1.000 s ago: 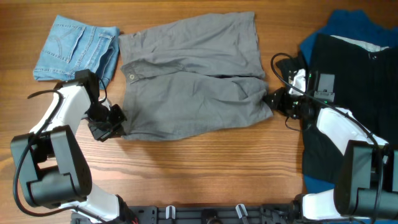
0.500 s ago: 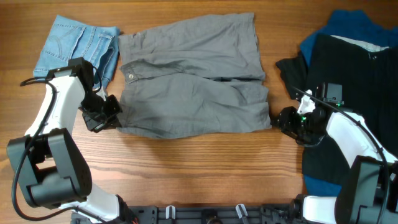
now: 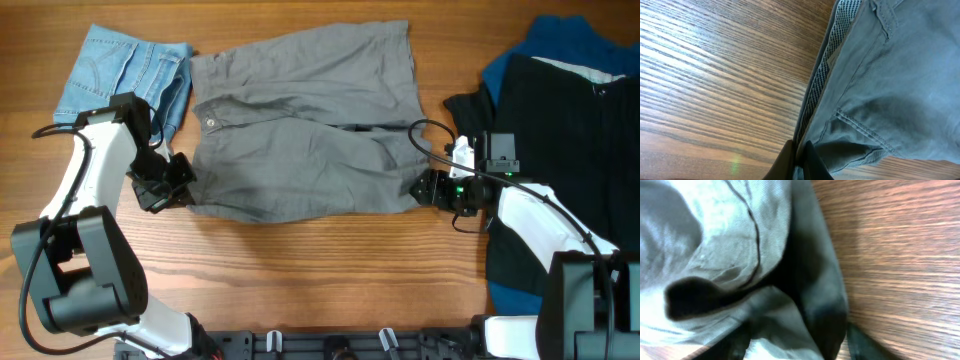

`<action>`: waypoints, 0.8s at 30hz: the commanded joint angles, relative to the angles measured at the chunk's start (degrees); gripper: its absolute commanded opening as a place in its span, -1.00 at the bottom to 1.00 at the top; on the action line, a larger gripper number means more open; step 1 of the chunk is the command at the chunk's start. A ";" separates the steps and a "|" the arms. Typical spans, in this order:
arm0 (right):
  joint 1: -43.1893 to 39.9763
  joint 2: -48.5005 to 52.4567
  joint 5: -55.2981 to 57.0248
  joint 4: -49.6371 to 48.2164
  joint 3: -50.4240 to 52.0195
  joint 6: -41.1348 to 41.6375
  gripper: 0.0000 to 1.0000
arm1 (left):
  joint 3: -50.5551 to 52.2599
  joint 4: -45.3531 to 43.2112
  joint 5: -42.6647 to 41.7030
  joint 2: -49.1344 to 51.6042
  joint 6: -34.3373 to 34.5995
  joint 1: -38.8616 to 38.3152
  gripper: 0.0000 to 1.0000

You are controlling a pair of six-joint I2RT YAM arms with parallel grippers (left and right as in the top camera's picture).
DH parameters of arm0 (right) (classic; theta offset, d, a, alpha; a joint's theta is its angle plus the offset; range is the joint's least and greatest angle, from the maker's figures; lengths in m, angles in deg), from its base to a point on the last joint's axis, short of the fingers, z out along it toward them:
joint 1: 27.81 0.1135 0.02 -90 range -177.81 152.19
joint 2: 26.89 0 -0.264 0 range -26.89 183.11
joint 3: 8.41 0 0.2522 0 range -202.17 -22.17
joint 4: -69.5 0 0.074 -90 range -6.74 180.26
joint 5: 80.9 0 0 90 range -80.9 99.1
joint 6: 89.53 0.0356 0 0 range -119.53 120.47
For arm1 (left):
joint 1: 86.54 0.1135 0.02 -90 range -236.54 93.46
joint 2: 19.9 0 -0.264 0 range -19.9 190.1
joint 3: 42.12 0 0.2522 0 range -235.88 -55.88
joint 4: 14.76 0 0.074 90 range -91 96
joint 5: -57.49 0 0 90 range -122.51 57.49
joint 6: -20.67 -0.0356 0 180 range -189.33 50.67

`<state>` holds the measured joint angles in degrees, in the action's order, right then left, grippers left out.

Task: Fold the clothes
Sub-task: 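Grasp the shorts' lower-left and lower-right edges with both grippers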

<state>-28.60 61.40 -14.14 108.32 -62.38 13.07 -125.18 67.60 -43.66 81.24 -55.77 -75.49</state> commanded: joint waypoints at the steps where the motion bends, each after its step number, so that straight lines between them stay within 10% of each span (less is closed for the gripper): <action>1: 0.26 0.87 1.77 -0.13 0.22 1.05 -0.12 | -0.96 -0.17 0.81 -1.18 -1.22 0.39 -0.92; 12: 0.24 0.87 2.71 7.67 0.35 1.09 0.41 | -0.96 -0.20 0.81 -1.18 -1.22 0.39 -0.92; 24: -0.02 -0.37 -2.95 3.91 0.42 2.40 -0.92 | -4.22 2.56 0.79 -1.27 -1.46 0.39 -0.92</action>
<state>-28.60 61.44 -16.02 106.86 -59.01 15.61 -125.57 67.89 -43.40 81.24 -55.79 -75.49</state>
